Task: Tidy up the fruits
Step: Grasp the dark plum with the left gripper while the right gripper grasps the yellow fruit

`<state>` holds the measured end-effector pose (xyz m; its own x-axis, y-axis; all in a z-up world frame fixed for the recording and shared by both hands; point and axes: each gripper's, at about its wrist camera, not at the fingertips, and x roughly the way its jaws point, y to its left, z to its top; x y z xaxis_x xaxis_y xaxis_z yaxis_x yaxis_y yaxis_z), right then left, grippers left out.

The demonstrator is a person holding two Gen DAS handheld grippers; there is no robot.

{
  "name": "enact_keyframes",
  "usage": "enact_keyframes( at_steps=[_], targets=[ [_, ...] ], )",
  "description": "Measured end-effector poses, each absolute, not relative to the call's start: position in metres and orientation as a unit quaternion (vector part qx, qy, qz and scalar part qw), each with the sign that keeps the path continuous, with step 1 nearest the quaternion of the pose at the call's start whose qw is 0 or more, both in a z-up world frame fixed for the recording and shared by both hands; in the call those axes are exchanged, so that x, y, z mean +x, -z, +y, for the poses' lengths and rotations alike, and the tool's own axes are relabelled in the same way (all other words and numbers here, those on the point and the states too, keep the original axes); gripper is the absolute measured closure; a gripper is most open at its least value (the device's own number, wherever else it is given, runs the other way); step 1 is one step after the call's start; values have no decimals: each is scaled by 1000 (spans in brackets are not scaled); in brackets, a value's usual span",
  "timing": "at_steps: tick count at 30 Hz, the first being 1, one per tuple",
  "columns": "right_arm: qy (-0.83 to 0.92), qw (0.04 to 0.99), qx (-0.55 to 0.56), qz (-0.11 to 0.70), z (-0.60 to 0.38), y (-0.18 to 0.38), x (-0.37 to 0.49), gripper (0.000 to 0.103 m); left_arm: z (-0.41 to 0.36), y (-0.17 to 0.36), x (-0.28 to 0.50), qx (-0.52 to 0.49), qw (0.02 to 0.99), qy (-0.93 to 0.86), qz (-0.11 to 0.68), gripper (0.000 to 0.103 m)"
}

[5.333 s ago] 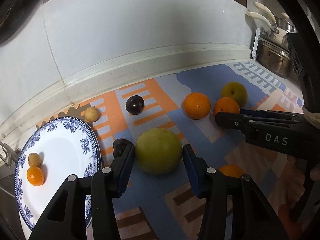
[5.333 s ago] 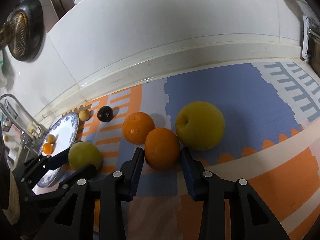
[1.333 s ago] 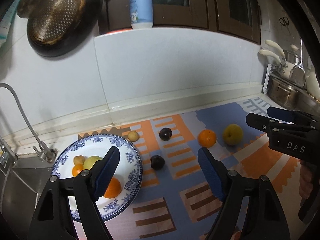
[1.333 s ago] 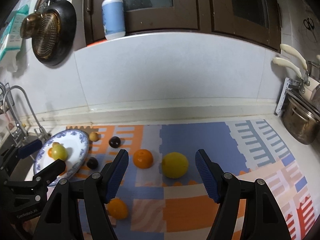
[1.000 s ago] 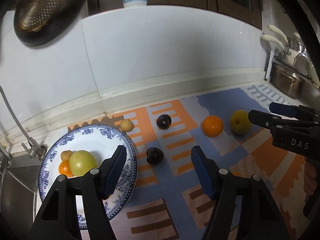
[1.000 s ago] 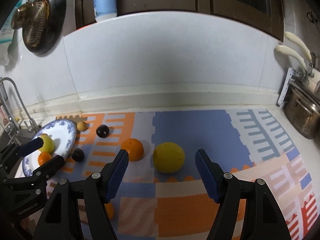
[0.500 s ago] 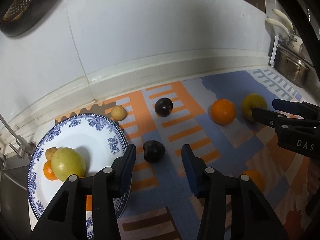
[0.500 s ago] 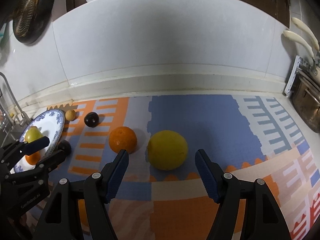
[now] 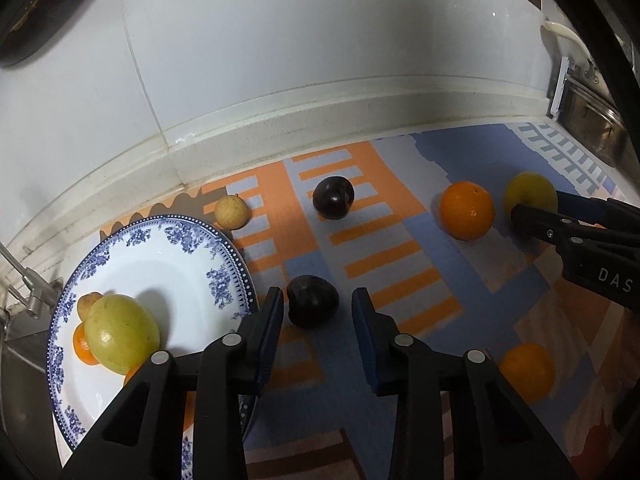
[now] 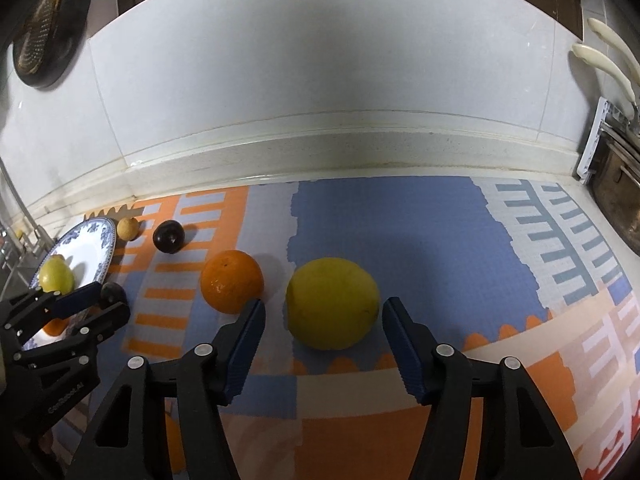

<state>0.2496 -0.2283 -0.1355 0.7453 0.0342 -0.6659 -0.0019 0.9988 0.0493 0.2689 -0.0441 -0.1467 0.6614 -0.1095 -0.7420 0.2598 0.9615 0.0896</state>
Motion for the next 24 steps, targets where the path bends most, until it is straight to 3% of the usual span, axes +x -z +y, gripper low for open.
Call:
enact_keyframes(
  at_steps=[6,24],
  targets=[
    [-5,931,29,364,-230,140,254,53,-44,147,272,92,906,102,400,75],
    [-19,938,28,345,-228,130,241,54,-42,124,261,75,918,108,374,77]
  ],
)
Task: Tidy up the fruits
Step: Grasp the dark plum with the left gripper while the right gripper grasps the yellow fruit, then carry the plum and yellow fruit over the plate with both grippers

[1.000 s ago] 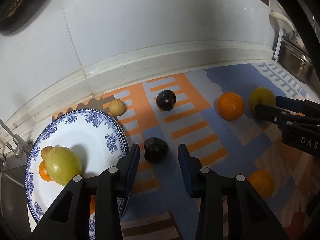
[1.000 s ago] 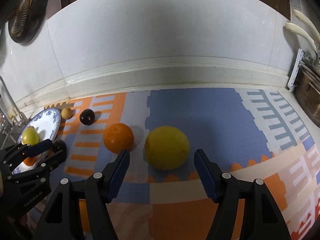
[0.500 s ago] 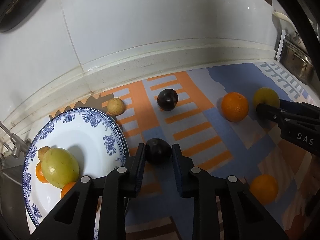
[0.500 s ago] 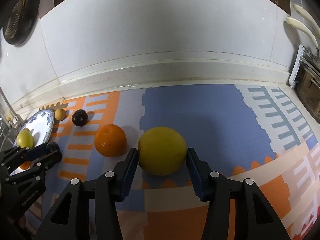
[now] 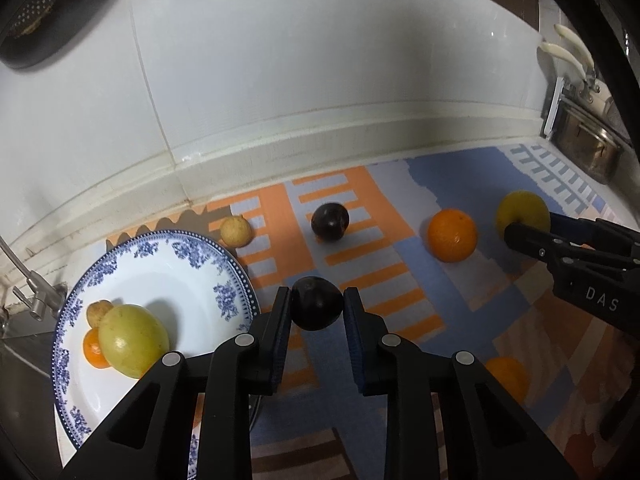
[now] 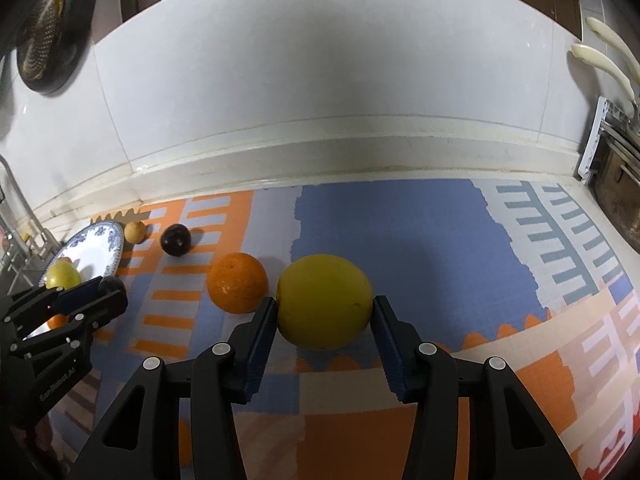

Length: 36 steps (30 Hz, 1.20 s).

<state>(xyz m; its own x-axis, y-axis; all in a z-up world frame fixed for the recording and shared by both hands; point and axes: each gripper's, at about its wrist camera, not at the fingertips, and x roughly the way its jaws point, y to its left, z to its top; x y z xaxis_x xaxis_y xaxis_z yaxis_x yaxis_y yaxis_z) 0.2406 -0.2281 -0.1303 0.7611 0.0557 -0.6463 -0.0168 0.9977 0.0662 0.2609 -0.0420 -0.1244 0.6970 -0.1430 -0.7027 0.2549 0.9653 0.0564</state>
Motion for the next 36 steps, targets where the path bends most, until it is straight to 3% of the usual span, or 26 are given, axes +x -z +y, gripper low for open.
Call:
enact_keyframes(
  at_steps=[36],
  targets=[
    [-180,954,-20,240,-127,41,195,54,50,44,182,-3,964,21,266,77]
  ],
)
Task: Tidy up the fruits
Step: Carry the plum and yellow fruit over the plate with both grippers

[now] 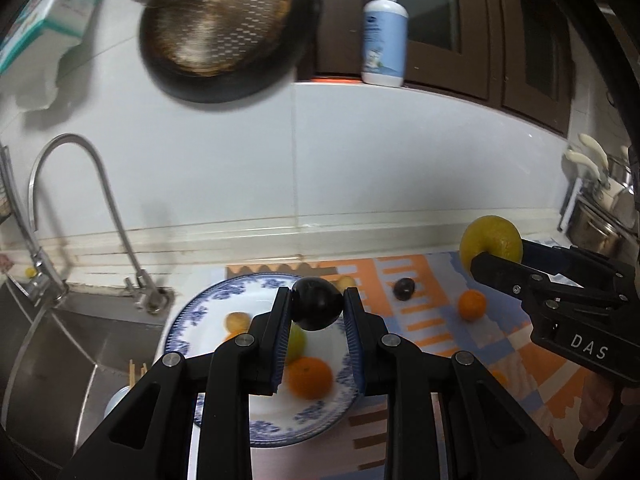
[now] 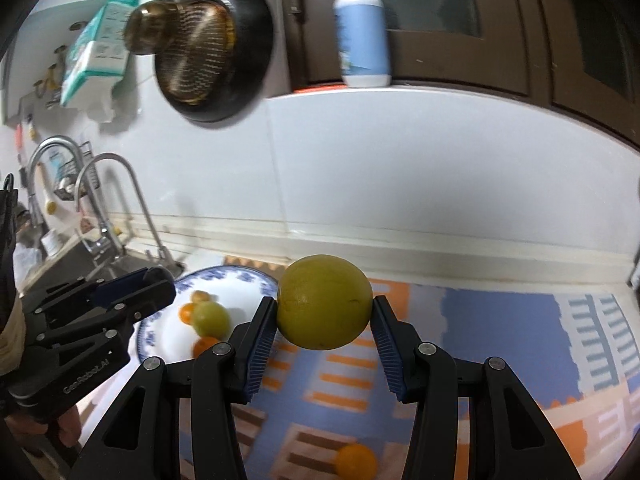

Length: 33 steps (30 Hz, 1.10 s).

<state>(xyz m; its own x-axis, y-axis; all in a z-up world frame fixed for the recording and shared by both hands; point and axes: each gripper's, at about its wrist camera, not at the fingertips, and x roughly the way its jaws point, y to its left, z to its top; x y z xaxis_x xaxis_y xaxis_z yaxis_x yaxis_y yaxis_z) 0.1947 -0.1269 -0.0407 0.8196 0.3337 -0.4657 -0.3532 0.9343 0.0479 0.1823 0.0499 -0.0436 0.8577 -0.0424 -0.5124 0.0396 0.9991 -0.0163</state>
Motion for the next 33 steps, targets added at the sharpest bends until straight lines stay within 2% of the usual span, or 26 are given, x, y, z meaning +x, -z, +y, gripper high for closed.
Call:
enact_keyframes(
  at_steps=[10,33],
  targets=[
    [-232,937,-46,257,-82,45,208,54,88,58,177,-20,959,-29,281,77],
    [-252,897,-68,357,-39,115,257,56,111,119,203,-43,927,-37,370,77]
  ],
)
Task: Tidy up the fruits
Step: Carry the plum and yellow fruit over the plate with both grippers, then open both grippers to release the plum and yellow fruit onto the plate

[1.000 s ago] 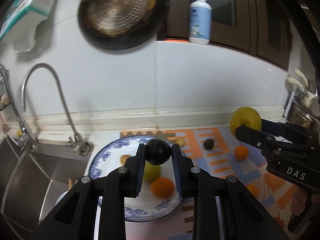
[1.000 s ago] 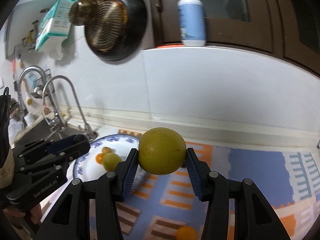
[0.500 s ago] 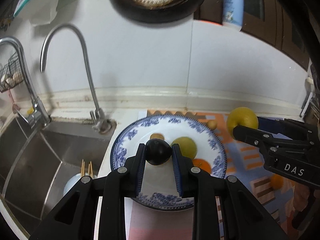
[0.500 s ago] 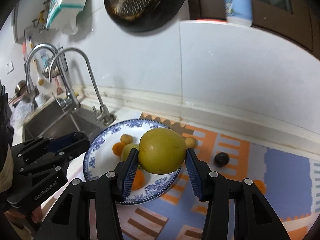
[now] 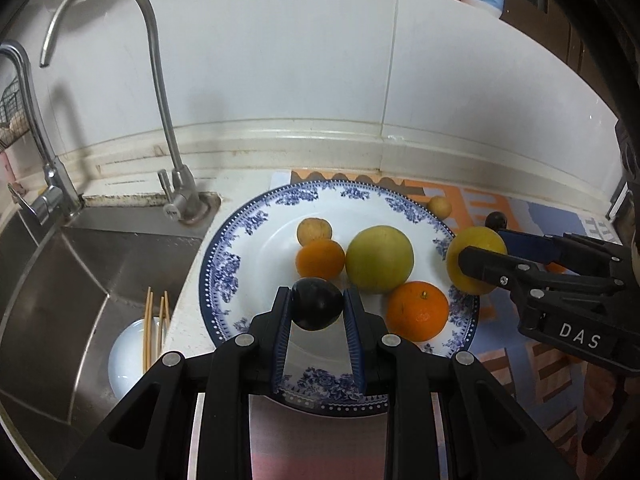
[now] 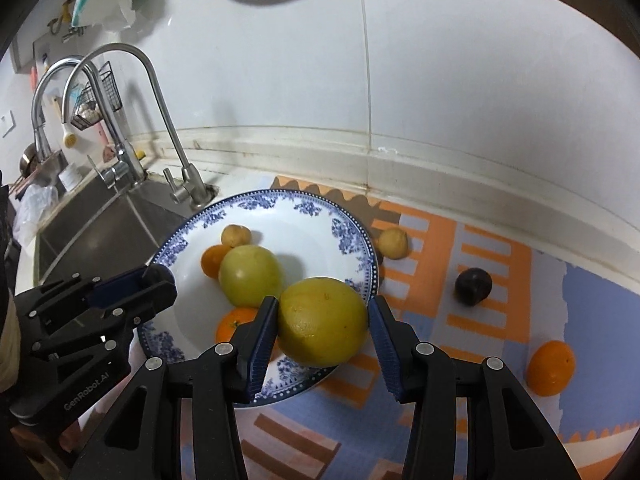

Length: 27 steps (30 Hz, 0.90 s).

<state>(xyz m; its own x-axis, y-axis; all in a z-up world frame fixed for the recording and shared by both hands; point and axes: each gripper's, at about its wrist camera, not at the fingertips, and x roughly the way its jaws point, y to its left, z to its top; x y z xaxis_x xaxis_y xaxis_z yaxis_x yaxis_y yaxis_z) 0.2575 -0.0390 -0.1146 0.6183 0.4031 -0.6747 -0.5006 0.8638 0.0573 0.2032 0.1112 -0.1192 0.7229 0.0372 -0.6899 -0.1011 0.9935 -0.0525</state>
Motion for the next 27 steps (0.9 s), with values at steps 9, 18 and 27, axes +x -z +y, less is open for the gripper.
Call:
enact_keyframes(
  at_steps=[9,18,27],
  targets=[
    [-263,897,-41,354,-43,108,257,49,107,112,200,-29,931,-44,362,57],
    [-232,924,-62,297,-65,81,224,45,87,82,187,-4,945,-27,327,45],
    [-184,946,-35,264,-109,56,199,39,52,61,178,13,953,23,301,35]
  ],
)
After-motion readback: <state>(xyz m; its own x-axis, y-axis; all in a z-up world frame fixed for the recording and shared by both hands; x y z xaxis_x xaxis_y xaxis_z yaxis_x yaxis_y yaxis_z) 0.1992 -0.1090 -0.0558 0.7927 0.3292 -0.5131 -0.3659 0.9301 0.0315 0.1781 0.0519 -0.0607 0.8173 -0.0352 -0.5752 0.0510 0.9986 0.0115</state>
